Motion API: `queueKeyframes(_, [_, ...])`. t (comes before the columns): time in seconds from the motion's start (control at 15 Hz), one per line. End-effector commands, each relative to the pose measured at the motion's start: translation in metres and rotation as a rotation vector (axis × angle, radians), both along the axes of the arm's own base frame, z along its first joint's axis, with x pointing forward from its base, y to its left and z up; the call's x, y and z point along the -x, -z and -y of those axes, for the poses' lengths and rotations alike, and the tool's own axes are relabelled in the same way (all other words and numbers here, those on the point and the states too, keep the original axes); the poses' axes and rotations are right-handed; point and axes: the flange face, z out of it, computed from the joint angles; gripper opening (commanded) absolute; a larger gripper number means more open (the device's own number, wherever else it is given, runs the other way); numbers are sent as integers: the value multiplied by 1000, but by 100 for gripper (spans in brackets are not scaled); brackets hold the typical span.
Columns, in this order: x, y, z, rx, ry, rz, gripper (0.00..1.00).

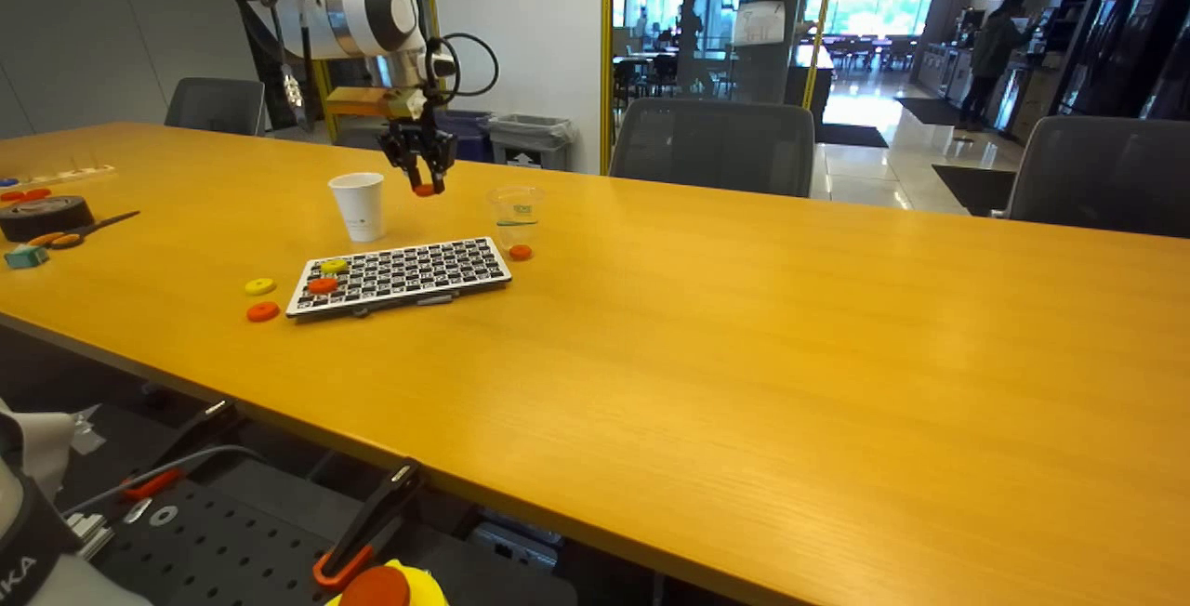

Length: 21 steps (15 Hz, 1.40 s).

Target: Put the orange rings on the clear cup and put the yellow rings in the white cup

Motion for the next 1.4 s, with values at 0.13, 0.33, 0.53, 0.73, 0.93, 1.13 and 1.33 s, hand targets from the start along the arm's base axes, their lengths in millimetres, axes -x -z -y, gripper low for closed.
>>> queueKeyframes(0.13, [0,-54,50,7,102,74,22])
queueKeyframes(0.33, [-8,-59,82,14,149,76,22])
queueKeyframes(0.53, [-17,-56,109,27,196,74,22])
queueKeyframes(0.73, [-23,-50,126,36,219,58,22])
queueKeyframes(0.93, [-26,-43,134,37,231,42,22])
queueKeyframes(1.13, [-28,-37,137,40,236,30,22])
queueKeyframes(1.33, [-31,-34,136,43,237,20,22])
